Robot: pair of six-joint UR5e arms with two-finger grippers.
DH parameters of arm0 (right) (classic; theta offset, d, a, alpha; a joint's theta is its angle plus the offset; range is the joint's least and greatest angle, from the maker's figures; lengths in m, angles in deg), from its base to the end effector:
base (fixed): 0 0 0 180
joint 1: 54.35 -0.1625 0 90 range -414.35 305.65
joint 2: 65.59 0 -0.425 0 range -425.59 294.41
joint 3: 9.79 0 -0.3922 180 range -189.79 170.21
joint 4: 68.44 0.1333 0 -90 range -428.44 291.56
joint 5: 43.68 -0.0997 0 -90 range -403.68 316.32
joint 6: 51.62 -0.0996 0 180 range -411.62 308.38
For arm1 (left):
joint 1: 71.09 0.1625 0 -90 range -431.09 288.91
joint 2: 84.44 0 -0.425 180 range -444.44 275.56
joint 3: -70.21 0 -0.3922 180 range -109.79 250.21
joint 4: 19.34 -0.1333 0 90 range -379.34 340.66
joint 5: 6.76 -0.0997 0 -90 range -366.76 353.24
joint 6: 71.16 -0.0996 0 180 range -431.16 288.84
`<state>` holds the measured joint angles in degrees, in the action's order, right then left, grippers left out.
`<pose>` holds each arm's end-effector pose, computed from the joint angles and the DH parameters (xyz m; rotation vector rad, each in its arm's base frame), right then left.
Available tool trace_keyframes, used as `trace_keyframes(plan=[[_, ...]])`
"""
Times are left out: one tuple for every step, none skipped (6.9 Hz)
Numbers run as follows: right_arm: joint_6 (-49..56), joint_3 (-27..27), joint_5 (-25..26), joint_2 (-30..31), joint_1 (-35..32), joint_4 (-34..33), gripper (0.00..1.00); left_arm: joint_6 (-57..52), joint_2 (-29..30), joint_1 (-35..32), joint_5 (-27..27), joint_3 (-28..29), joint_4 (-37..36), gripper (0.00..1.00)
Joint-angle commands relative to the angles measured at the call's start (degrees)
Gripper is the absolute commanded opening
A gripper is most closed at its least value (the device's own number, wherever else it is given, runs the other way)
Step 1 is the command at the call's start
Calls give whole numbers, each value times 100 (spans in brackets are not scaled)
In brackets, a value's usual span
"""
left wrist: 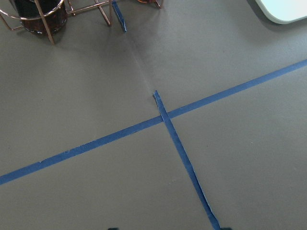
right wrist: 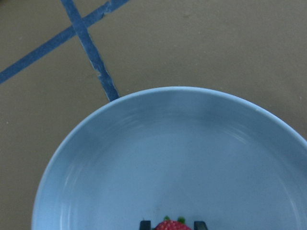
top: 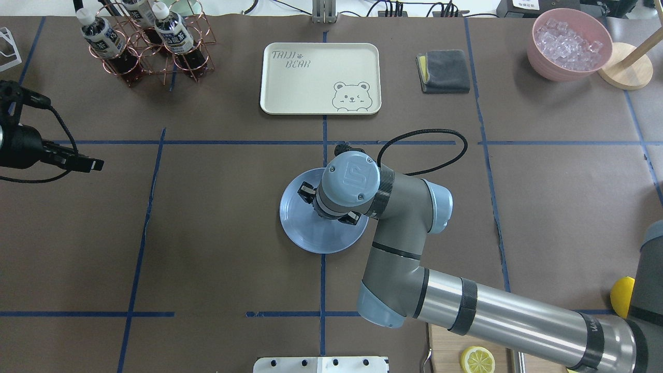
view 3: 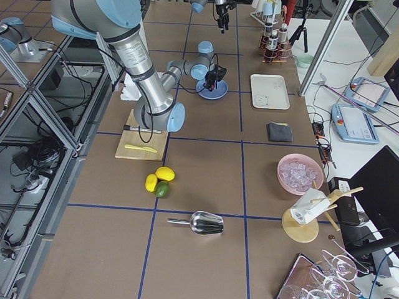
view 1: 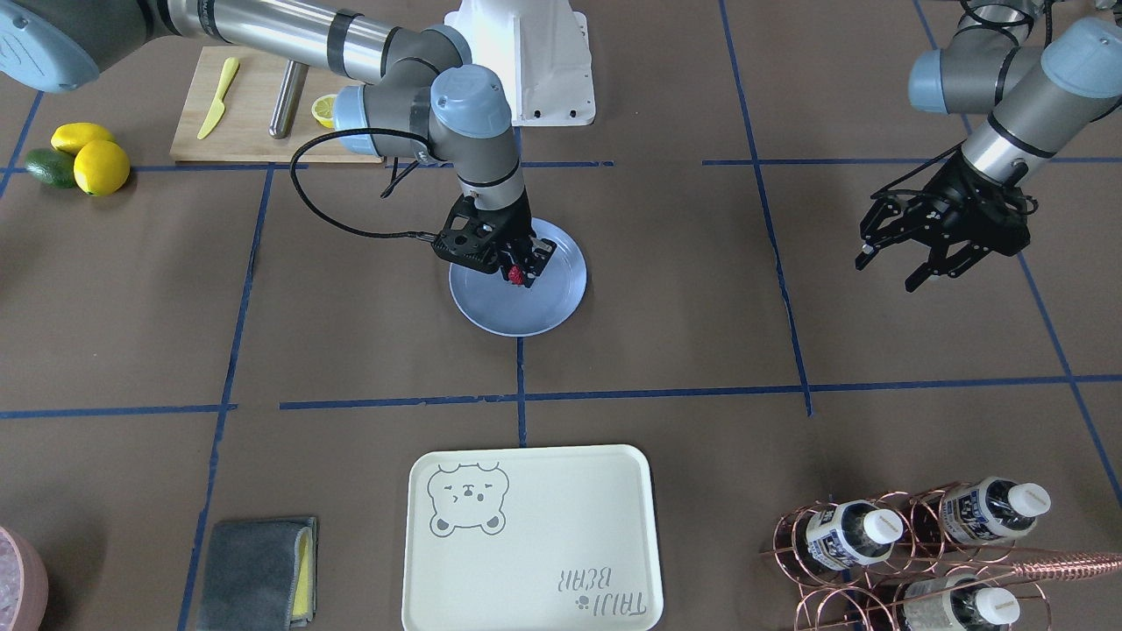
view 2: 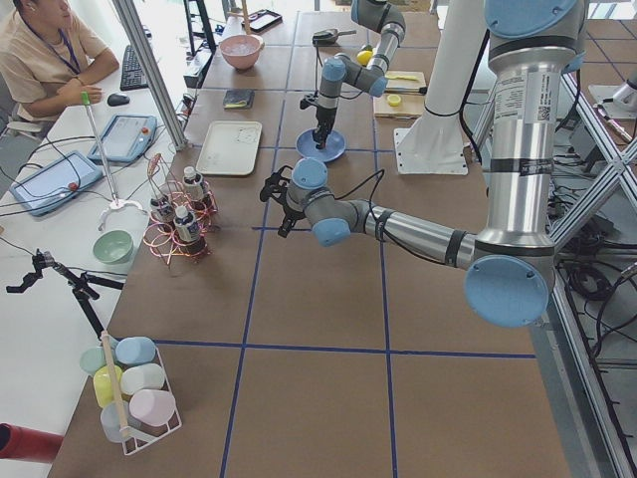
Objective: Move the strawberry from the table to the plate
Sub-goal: 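Lower the strawberry onto the plate and open the right gripper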
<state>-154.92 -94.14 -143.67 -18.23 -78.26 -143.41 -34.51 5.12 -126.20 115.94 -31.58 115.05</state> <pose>-0.6293 -0.4059 0.2209 -0.0787 -0.9280 0.5234 0.2246 -0.4611 0.4751 0.4602 0.9775 0.2497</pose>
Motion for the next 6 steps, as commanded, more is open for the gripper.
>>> trace_keyframes(plan=[[12, 15, 15, 10, 1, -9, 0, 0, 0, 0, 0, 1, 0, 77], [12, 15, 15, 1, 1, 0, 23, 0, 0, 0, 0, 1, 0, 77], [38, 15, 41, 1, 1, -9, 99, 0, 0, 0, 0, 1, 0, 77], [47, 15, 50, 10, 1, -9, 100, 0, 0, 0, 0, 1, 0, 77], [64, 15, 50, 1, 1, -9, 100, 0, 0, 0, 0, 1, 0, 77], [73, -46, 50, -8, -8, -9, 100, 0, 0, 0, 0, -7, 9, 77]])
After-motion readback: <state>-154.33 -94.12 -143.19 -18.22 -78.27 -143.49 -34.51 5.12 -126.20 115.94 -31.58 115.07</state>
